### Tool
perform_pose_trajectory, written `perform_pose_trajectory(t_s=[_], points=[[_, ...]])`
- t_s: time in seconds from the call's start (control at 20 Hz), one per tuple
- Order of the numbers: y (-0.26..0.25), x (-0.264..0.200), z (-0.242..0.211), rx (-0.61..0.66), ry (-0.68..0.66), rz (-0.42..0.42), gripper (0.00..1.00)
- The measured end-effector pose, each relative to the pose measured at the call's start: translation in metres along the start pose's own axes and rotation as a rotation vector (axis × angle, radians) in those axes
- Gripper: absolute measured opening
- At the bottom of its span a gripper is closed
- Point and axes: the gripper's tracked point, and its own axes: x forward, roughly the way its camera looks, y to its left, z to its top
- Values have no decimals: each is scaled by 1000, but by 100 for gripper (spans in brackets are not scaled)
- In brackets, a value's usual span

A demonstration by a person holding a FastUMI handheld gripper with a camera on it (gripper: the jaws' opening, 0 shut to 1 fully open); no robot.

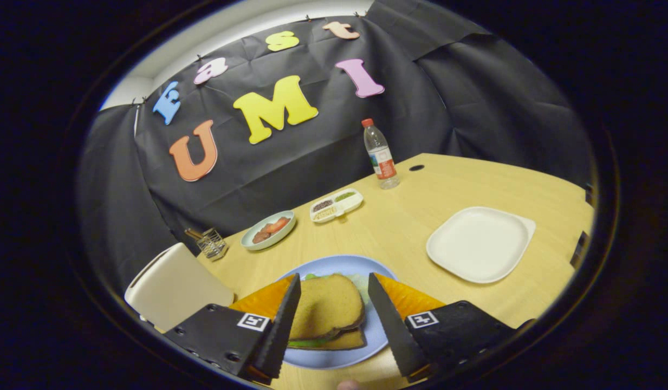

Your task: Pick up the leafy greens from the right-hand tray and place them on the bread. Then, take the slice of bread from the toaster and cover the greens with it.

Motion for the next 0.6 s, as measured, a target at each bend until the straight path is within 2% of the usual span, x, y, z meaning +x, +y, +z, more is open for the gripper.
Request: perform_pose_trajectory(t_s=[0.05,0.2,0.45,0.6], points=[[-3,-6,13,-41,-40,-8,84],[-6,-27,50,-136,-154,-17,94],[-2,-78,111,-289,-295,-6,95],[-1,-114,151,-331,-386,6,95]])
